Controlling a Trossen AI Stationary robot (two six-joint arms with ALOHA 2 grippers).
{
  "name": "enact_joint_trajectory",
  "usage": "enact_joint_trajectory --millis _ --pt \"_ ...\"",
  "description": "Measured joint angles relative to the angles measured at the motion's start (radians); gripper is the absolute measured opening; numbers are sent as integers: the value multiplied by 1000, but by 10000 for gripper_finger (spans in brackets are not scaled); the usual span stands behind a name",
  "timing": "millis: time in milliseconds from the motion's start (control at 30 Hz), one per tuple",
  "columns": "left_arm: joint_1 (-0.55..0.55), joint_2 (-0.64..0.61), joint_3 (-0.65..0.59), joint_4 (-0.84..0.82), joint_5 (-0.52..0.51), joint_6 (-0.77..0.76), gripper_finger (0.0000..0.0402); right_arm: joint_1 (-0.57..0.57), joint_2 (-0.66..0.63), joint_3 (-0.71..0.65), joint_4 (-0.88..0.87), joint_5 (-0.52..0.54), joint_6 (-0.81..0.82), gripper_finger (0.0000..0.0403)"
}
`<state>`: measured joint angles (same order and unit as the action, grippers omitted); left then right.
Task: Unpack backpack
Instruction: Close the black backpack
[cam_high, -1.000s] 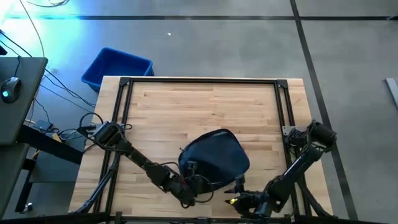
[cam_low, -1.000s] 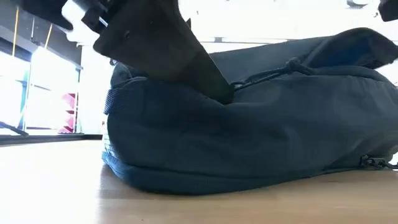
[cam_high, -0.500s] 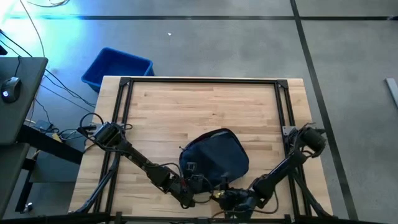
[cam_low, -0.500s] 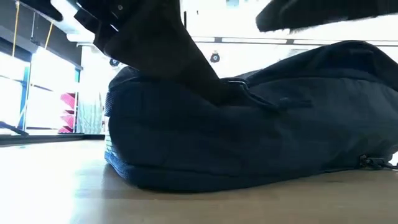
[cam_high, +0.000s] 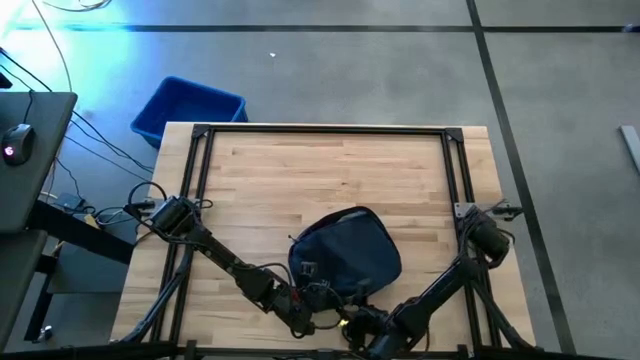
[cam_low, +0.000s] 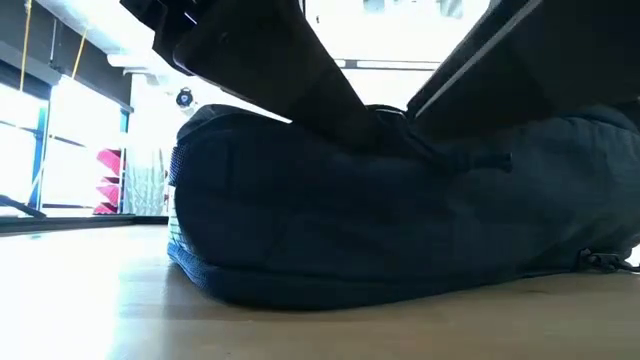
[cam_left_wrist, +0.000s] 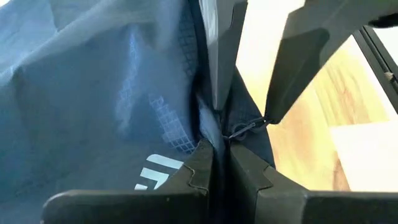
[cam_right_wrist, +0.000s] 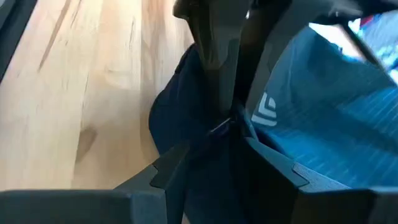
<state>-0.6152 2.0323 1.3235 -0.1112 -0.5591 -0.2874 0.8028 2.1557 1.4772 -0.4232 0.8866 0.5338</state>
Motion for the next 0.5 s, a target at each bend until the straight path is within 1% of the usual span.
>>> enact_joint_trajectory --millis 100,200,367,433,500 --pt "0 0 3 0 2 -21 7 -5 24 30 5 -8 79 133" --pt "-1 0 3 10 4 -15 7 -14 48 42 3 25 189 132" --pt "-3 0 3 17 22 -17 7 -43 58 41 -18 34 329 127" --pt "-5 -2 3 19 21 -16 7 -46 59 40 -20 41 345 111" --pt "-6 -3 5 15 25 -16 7 -46 59 43 -30 22 325 79"
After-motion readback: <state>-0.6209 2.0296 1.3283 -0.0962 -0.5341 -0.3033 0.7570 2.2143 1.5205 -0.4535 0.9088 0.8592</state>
